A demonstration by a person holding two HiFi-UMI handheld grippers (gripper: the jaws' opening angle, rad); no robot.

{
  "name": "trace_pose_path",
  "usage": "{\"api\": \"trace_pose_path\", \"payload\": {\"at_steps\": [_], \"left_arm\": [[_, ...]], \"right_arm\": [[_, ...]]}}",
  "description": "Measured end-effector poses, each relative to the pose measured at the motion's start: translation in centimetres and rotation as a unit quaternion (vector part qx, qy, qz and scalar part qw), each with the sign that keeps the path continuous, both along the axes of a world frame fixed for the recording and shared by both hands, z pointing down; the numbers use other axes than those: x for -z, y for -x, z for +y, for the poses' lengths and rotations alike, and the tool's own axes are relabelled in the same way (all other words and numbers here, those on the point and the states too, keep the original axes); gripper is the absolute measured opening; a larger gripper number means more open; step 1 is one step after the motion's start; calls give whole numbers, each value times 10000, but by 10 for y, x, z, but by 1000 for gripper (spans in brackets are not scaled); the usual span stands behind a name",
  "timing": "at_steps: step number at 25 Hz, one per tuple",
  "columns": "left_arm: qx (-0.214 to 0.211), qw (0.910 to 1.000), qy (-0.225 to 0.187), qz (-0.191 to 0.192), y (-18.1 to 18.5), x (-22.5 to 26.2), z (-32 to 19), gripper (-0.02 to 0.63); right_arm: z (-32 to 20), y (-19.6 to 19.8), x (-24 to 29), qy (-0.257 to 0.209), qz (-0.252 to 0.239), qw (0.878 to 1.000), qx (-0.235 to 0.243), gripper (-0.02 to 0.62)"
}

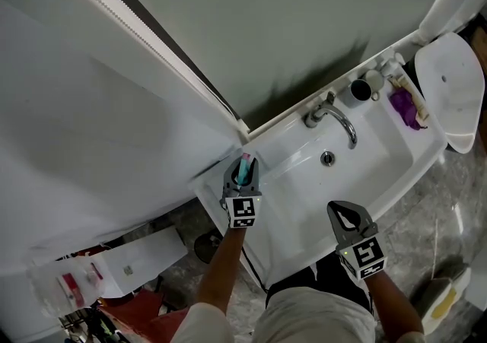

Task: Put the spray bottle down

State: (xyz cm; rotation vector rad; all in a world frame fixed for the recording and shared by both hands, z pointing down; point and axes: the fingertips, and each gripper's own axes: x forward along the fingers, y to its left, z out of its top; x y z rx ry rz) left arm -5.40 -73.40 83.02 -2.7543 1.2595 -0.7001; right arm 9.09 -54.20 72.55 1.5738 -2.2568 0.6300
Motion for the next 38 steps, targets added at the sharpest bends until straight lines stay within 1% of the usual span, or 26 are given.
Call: {"api": "trace_pose_path", "payload": {"at_steps": [8, 13, 16, 19, 26, 32, 38], "left_arm": [[39, 9999, -59, 80, -2, -7, -11, 118], [-7, 9999, -101, 61, -4, -8, -11, 128], [-44, 10000, -34, 2, -5, -12, -11, 188], [-37, 10000, 13, -32, -2, -14, -10, 218], [-29, 9999, 104, -45, 0, -16, -13, 257], [-4, 9999, 113, -44, 5, -14, -11, 298], [22, 9998, 182, -47, 10, -16, -6, 322]], "right_arm": [[-2, 4, -5, 178, 95, 9998, 79, 11], [-2, 2, -10, 192, 64, 9998, 82, 11], [-3, 1, -15, 178, 8, 9998, 49, 11], [-1, 1, -17, 205, 6, 9998, 27, 11], [-3, -2, -18, 248, 9, 9997, 51, 11], [-6, 2, -12, 150, -4, 9999, 57, 11], [-2, 1, -10, 182, 37, 9998, 102, 11]]}}
